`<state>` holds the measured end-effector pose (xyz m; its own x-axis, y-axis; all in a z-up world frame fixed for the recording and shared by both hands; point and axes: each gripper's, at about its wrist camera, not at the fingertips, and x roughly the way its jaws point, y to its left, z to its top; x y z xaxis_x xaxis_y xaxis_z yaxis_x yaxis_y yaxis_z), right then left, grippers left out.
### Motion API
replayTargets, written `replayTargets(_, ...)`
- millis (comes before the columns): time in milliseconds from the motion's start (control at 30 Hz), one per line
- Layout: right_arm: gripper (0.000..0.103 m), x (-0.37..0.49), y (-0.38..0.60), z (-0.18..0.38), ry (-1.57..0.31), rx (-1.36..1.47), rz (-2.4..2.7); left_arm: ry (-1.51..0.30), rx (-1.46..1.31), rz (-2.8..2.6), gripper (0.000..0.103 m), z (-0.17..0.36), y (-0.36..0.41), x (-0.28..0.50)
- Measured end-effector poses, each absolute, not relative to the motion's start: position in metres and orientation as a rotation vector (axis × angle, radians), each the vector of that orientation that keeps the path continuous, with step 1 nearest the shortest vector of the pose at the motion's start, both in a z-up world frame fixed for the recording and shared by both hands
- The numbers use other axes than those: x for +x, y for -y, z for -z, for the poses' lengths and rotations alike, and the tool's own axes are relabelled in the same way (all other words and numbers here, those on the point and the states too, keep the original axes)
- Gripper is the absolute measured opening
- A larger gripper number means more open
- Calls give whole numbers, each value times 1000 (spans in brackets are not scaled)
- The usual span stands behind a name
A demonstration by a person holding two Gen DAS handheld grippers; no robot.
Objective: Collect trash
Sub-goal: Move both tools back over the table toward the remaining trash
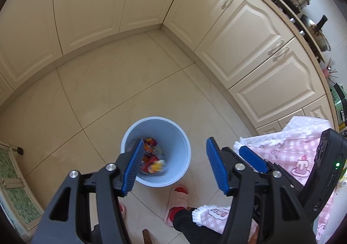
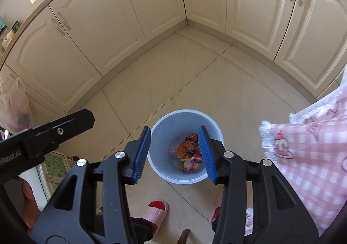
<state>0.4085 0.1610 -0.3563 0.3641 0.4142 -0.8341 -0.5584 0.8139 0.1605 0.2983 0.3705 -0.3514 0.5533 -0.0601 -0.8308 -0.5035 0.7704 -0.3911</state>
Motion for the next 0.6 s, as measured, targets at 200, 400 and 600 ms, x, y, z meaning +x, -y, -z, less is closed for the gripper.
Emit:
replayTargets(200, 46, 388, -127, 303, -923, -135, -597, -898, -617, -221, 59, 305, -347, 287)
replayTargets(400, 47, 350, -70, 237, -782, -126, -529, -793, -547, -129, 61, 242, -306, 272)
replayTargets(600, 50, 312, 15, 181, -649, -88, -423, -711, -464, 12, 66, 187, -231, 263)
